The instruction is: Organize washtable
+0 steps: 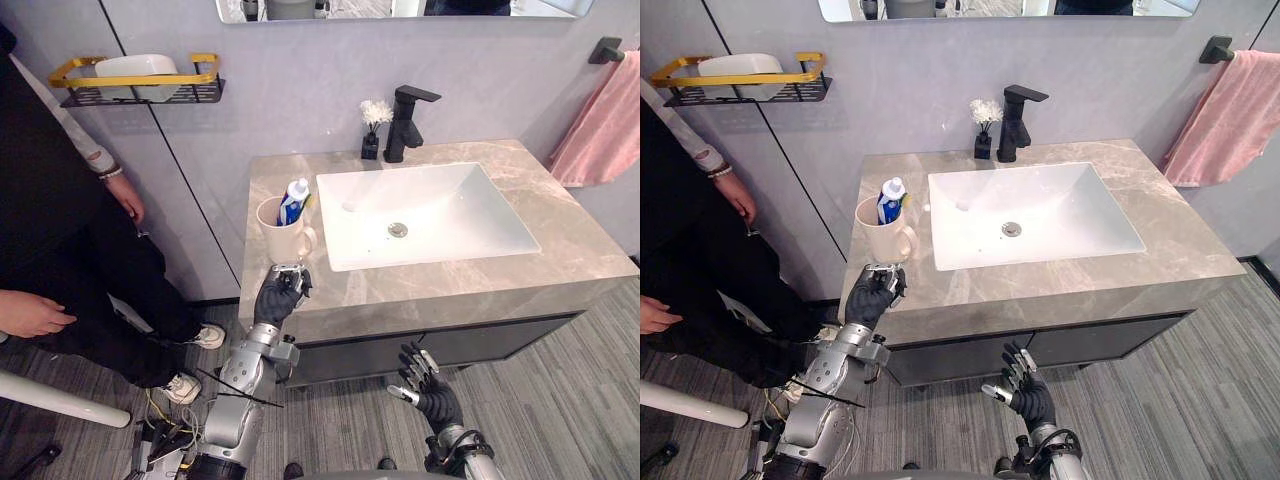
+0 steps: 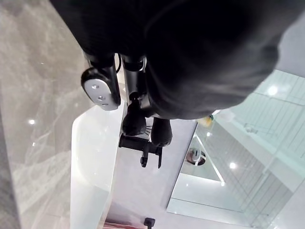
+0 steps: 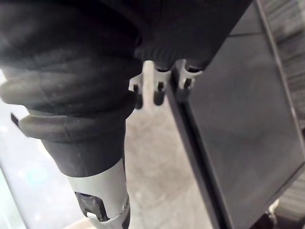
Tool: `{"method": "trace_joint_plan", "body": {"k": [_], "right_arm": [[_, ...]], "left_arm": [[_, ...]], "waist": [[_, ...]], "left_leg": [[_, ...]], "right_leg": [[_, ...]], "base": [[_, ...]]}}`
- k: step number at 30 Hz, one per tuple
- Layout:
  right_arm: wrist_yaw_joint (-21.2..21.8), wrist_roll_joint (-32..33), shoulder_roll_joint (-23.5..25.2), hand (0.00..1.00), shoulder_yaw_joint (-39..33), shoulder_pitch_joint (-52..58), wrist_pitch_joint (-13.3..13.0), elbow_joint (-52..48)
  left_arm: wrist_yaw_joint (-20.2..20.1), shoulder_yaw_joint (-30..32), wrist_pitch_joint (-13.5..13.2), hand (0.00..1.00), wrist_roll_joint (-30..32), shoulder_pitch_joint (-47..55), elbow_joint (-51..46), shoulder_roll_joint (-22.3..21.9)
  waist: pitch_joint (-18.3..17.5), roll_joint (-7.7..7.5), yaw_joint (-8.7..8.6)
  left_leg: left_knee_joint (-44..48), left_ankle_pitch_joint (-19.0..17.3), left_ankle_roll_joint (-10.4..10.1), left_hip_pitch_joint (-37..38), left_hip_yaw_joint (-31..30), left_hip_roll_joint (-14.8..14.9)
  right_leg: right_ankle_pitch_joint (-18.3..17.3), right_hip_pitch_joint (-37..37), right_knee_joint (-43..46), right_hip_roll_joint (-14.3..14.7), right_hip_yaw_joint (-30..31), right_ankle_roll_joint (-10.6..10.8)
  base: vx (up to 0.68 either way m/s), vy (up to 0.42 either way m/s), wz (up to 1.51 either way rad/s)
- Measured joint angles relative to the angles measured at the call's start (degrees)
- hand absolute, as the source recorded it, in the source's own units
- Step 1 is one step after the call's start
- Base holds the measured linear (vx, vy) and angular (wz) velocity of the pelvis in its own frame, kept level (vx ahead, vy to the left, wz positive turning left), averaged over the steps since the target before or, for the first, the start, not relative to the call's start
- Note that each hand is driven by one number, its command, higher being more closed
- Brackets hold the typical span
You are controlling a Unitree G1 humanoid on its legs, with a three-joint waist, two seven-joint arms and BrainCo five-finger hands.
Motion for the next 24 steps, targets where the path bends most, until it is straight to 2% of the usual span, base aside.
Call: {"method": "trace_joint_plan", "body": {"k": [11, 15, 20, 24], "right_arm": [[-0.03, -0.03, -0.11, 0.00, -1.19, -0.27, 0.00, -0.01], [-0.06, -0.03, -0.50, 0.00, -1.31, -0.84, 0.00, -0.07], [-0.05, -0.05, -0.86, 0.00, -1.30, -0.82, 0.00, -0.14], [-0.05, -0.06, -1.04, 0.00, -1.31, -0.81, 0.00, -0.25]], "left_arm": [[0.94, 0.19, 0.72, 1.00, 1.71, -3.25, 7.36, 0.24], [1.88, 0.57, -0.13, 1.00, 3.05, -5.31, 9.27, 0.99], [2.00, 2.40, -0.49, 1.00, 3.34, -7.32, 11.24, 1.05], [2.29, 2.58, -1.37, 1.00, 3.54, -8.11, 12.55, 1.08]], "waist": [[0.04, -0.27, -0.35], [-0.07, -0.37, -0.23], [-0.13, -0.78, -1.29], [-0.15, -0.83, -1.29]], "left_leg": [[0.03, -0.65, -0.04, -0.22, 1.79, 0.00], [0.02, -0.88, 0.01, -0.78, 2.60, 0.03], [0.03, -0.96, 0.11, -0.89, 2.79, 0.02], [-0.01, -1.04, 0.17, -0.88, 3.33, 0.08]], "right_leg": [[0.06, -0.96, -0.02, 0.12, 1.39, -0.01], [0.20, -1.83, -0.02, 0.20, 2.62, 0.09], [0.38, -1.92, -0.08, 0.19, 2.78, 0.11], [0.42, -2.11, -0.07, 0.19, 3.28, 0.16]], "base": [[0.01, 0.003, -0.06], [0.01, 0.002, -0.14], [0.00, 0.000, -0.01], [-0.01, -0.001, -0.04]]}}
